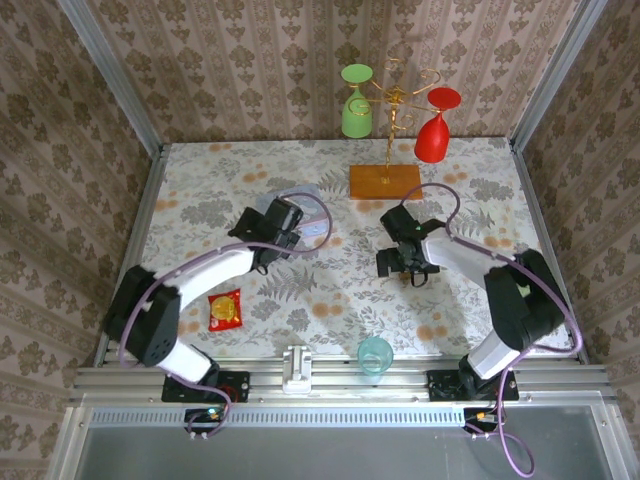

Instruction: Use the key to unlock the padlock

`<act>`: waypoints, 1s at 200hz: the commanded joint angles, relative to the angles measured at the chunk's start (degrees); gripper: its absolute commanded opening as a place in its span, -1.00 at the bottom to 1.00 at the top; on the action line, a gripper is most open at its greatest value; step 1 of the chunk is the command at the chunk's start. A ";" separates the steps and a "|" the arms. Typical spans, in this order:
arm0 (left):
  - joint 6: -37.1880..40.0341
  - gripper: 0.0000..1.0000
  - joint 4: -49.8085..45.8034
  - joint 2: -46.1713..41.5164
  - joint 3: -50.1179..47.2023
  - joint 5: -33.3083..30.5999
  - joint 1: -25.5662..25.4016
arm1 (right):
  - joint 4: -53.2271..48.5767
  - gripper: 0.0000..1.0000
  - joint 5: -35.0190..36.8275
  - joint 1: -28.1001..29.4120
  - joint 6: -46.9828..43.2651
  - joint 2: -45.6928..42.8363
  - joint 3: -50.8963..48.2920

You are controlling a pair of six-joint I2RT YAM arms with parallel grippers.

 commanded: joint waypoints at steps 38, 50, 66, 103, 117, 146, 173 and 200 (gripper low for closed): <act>-6.09 1.00 13.59 -22.27 -12.50 15.32 17.46 | 10.81 1.00 6.34 -2.87 -12.55 -10.70 1.58; -5.25 1.00 21.69 -23.53 -17.87 15.98 21.54 | 13.06 1.00 6.24 -6.74 -12.85 -11.88 0.99; -2.19 1.00 22.86 -22.21 -19.64 9.56 23.28 | 15.49 1.00 5.56 -11.64 -13.55 -11.44 0.10; -2.73 1.00 31.13 -19.12 -26.23 7.08 30.08 | 31.77 1.00 4.93 -16.17 -20.15 -13.31 -9.69; -0.88 1.00 36.50 -18.70 -29.18 8.35 32.00 | 36.67 1.00 3.14 -18.05 -19.92 -14.38 -12.92; -1.11 1.00 38.91 -16.76 -30.41 9.92 34.68 | 40.55 1.00 1.17 -21.09 -19.99 -14.02 -15.80; -1.02 1.00 43.45 -13.43 -31.31 11.29 35.16 | 49.11 1.00 0.81 -22.47 -21.22 -13.47 -20.76; -1.55 1.00 47.48 -10.82 -32.05 12.60 35.42 | 52.60 1.00 -0.27 -23.79 -20.88 -12.80 -22.75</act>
